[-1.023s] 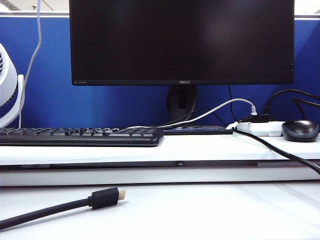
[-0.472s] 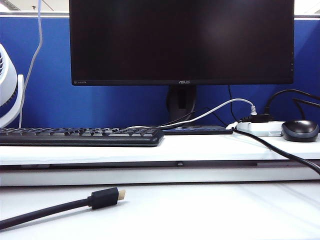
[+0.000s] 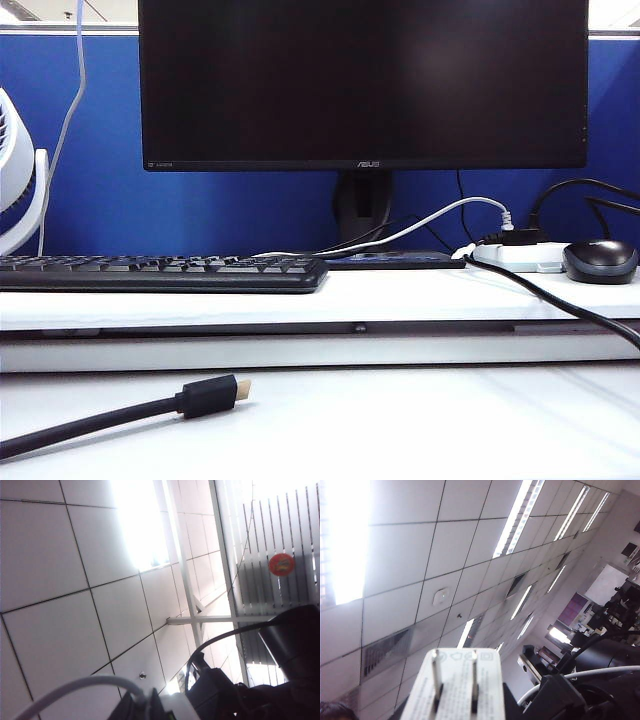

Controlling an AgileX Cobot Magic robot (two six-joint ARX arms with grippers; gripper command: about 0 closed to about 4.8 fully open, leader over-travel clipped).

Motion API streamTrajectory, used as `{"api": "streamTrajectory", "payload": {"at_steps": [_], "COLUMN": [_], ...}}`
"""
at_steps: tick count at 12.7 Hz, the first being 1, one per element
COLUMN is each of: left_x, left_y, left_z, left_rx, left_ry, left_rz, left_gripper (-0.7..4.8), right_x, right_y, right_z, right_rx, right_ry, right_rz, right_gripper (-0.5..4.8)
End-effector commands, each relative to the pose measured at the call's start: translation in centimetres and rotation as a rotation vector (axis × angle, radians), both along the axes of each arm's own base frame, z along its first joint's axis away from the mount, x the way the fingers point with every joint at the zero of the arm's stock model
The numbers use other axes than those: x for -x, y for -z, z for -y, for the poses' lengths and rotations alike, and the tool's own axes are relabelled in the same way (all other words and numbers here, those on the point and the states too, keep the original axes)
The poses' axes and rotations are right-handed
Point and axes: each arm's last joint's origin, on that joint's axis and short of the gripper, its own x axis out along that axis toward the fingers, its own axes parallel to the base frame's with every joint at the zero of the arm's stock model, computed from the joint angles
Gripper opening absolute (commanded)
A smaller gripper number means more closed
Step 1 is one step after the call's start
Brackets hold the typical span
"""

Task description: Pick up the Type-C charging cable and the charging base, insert one end of the Type-C charger into the corresponding slot on the base, and finally place the plugged-in charger back on the table.

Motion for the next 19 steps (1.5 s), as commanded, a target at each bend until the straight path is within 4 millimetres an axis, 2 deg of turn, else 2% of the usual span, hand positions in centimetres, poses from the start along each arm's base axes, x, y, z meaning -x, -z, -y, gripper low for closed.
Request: {"api": "streamTrajectory", "payload": {"at_steps": [1, 5, 7, 8, 11, 13, 15, 19], "left_x": [0.1, 0.2, -0.4, -0.3, -0.6, -0.7, 0.2, 1.0], "left_y": [-0.4, -0.5, -0.8, -0.6, -0.7, -0.5, -0.8, -1.0], "left_z": [-0.4, -0.5, -0.6, -0.5, -0.6, -0.4, -1.0, -1.5], "left_rx": [0.063, 0.097, 0.224, 0.171, 0.234, 0.204, 0.159, 0.118], "left_ry": [-0.044, -0.061, -0.199, -0.162, -0.223, -0.222, -0.112, -0.044], "left_rz": [0.005, 0.003, -0.083, -0.054, -0.113, -0.138, -0.16, -0.161], "left_gripper": [-0.06, -0.06, -0.05, -0.06, -0.06, -0.06, -0.06, -0.06], "right_x": [1.1, 0.9, 0.7, 0.4, 0.5, 0.5, -0.4, -0.9], "right_y": [-0.5, -0.4, -0.5, -0.3, -0.3, -0.3, -0.5, -0.7], "right_z": [0.5, 0.7, 1.4, 1.1, 1.2, 1.2, 2.3, 2.8], "right_rx": [0.0, 0.002, 0.014, 0.043, 0.039, 0.021, -0.041, -0.131], "right_ry": [-0.027, -0.017, -0.001, -0.004, 0.015, 0.042, 0.14, 0.236], "right_rz": [0.017, 0.009, 0.049, 0.035, 0.091, 0.107, 0.089, 0.06], "right_gripper": [-0.02, -0.02, -0.02, -0.02, -0.02, -0.02, -0.02, -0.02]}}
